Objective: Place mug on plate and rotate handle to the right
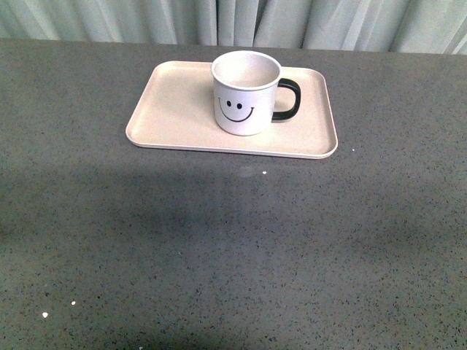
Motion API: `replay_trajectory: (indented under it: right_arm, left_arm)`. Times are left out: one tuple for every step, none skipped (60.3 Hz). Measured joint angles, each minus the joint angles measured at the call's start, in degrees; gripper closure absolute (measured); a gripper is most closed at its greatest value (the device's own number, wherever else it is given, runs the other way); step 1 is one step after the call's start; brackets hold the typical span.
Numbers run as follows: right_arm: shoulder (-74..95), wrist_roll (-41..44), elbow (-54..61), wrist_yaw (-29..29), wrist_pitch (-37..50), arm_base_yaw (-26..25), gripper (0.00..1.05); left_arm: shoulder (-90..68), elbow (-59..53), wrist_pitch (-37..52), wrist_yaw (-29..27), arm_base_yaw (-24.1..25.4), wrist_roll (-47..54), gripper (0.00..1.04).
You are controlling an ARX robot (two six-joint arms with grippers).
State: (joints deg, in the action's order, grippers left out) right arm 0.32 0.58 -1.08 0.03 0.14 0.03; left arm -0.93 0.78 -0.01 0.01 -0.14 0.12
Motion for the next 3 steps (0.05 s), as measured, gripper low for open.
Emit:
replay_trajectory:
  right_arm:
    - [0.0,0.0,0.0,0.0,0.0,0.0,0.09]
    - [0.0,0.0,0.0,0.0,0.0,0.0,0.09]
    - [0.0,0.0,0.0,0.0,0.0,0.0,0.09]
  left_arm:
    - [0.0,0.0,0.0,0.0,0.0,0.0,0.09]
    - [0.0,0.0,0.0,0.0,0.0,0.0,0.09]
    - [0.0,0.0,0.0,0.0,0.0,0.0,0.09]
